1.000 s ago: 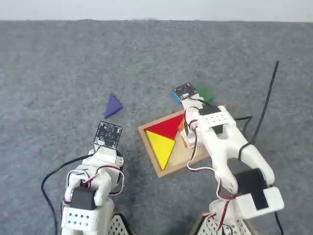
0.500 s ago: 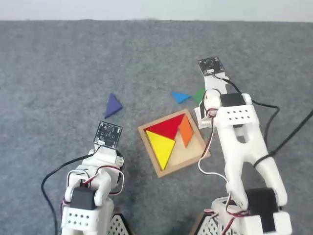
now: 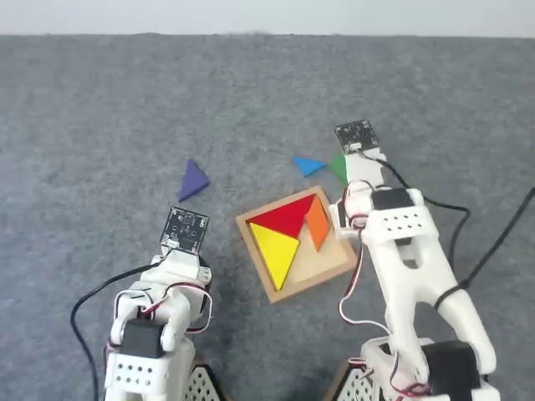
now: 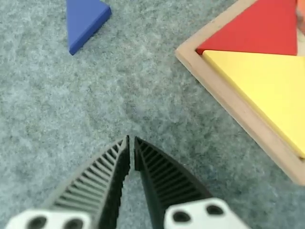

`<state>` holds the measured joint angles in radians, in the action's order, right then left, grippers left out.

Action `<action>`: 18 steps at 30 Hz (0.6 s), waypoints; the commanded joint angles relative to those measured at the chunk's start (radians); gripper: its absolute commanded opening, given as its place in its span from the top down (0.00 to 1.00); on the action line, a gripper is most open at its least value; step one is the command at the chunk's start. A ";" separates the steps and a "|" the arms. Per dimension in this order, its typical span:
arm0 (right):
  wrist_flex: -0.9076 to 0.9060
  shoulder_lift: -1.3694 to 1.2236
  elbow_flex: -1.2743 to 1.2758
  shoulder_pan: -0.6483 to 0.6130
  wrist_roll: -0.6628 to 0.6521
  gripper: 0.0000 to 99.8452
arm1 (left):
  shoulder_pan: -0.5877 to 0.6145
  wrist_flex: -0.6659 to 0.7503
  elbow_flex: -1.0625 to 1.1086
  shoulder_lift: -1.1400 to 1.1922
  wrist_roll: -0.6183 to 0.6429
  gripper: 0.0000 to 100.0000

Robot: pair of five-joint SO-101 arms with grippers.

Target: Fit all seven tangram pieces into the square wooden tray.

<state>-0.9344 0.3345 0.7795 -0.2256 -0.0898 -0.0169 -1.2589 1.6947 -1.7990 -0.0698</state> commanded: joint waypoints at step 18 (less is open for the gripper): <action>0.142 0.056 0.077 -0.005 0.012 0.82 | 0.000 -0.002 -0.010 -0.017 -0.002 0.98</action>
<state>-0.8163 0.3360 0.8638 -0.2225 -0.0867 -0.0169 -1.2589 1.6947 -1.7990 -0.0698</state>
